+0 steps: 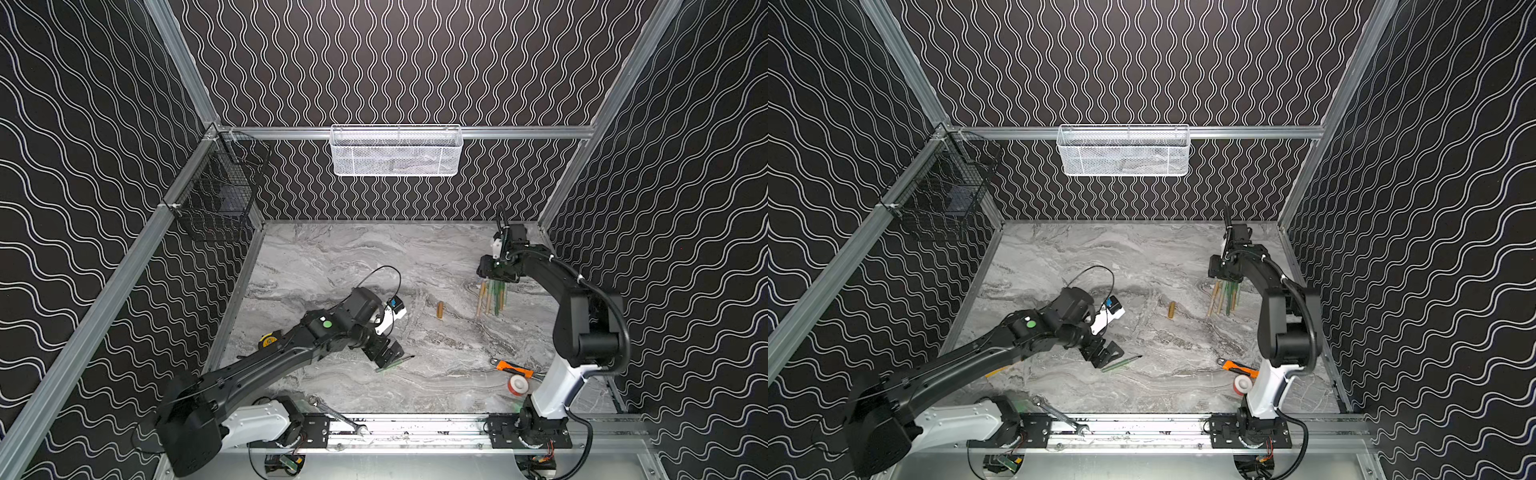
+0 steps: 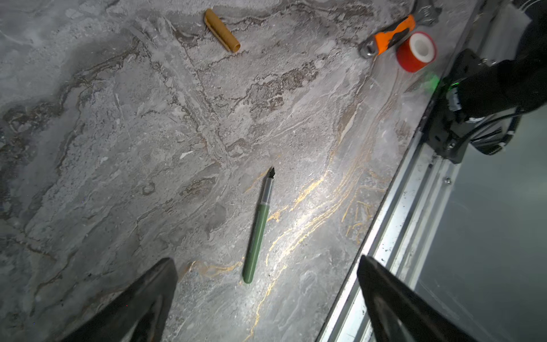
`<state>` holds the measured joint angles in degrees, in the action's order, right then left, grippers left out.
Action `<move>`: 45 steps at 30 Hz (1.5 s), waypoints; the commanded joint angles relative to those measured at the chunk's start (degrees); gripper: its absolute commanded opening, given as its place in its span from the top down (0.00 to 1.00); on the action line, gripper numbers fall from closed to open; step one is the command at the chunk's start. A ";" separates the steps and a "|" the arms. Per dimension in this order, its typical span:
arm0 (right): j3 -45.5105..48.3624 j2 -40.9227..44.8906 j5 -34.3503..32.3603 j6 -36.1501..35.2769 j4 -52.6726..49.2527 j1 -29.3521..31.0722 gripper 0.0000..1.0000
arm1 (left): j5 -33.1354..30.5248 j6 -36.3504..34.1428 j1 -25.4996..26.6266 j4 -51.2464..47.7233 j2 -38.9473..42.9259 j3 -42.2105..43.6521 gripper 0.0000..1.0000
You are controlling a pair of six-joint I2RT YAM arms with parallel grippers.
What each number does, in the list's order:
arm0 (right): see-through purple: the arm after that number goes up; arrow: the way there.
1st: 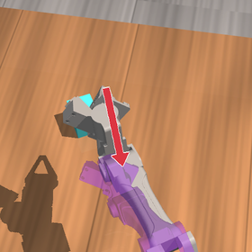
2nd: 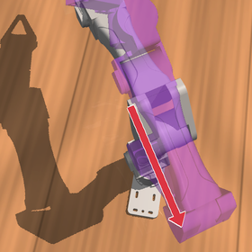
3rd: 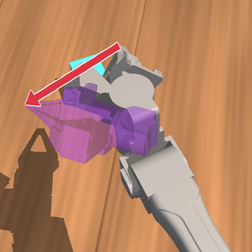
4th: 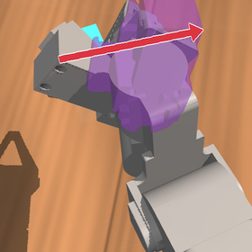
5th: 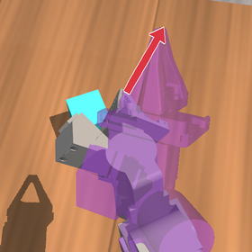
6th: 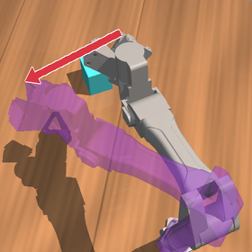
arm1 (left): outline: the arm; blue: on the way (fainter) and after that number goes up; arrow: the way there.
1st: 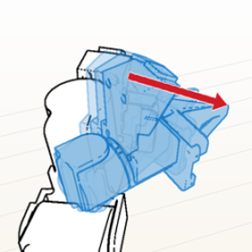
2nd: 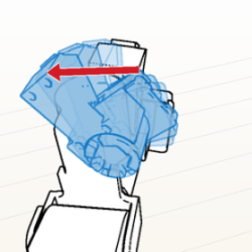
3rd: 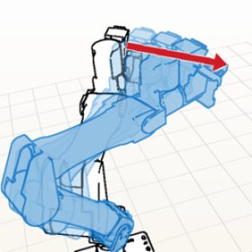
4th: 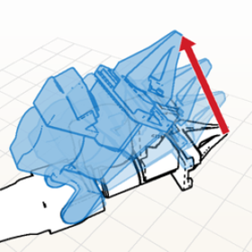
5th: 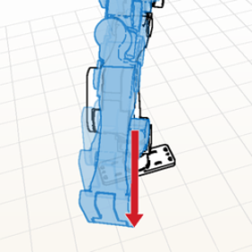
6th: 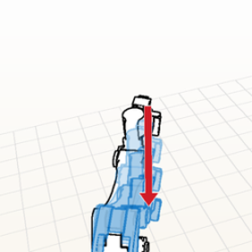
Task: Insert the pens into the pen caps
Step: 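Lay the capped pen beside the green pens, open right while left moves to green pen, then grasp the loose green pen with left gripper while right moves to tan cap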
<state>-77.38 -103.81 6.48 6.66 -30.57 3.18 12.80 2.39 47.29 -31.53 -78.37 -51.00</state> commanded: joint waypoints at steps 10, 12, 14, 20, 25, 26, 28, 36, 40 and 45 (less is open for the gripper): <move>10.51 15.25 9.63 0.38 8.70 0.16 0.31 | -13.67 -22.91 3.78 -11.02 -19.45 -8.41 0.01; 10.09 15.62 9.43 0.05 8.34 0.14 0.31 | -14.47 -24.41 3.95 -10.50 -21.34 -7.91 0.02; 9.88 16.02 9.32 0.02 8.32 0.07 0.30 | -10.74 -25.62 4.44 -9.17 -21.78 -6.38 0.02; 9.79 16.15 12.71 -0.28 9.02 0.07 0.24 | -10.85 -27.02 6.24 -7.95 -19.61 -2.55 0.02; 9.80 16.06 13.46 -0.42 8.95 0.09 0.22 | -9.10 -26.23 6.90 -5.51 -19.70 -2.06 0.15; 9.72 16.23 13.57 -0.50 8.77 0.14 0.22 | -9.33 -25.89 6.98 -5.06 -20.35 -2.46 0.19; 9.79 16.63 13.71 -0.37 8.77 0.16 0.21 | -10.19 -25.23 7.67 -4.69 -22.38 -3.40 0.25; 10.32 18.03 14.26 -0.48 8.86 0.42 0.20 | -10.86 -22.16 9.12 -3.88 -29.49 -6.58 0.51; 10.32 18.11 14.43 -0.50 9.00 0.73 0.20 | -11.05 -21.56 9.18 -4.56 -30.78 -7.11 0.51; 10.58 18.53 14.35 -0.50 9.12 0.95 0.20 | -9.49 -20.34 9.14 -6.29 -33.48 -8.14 0.55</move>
<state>-67.07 -85.89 20.38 6.66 -23.18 4.03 1.30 -19.53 56.47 -37.63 -109.51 -59.07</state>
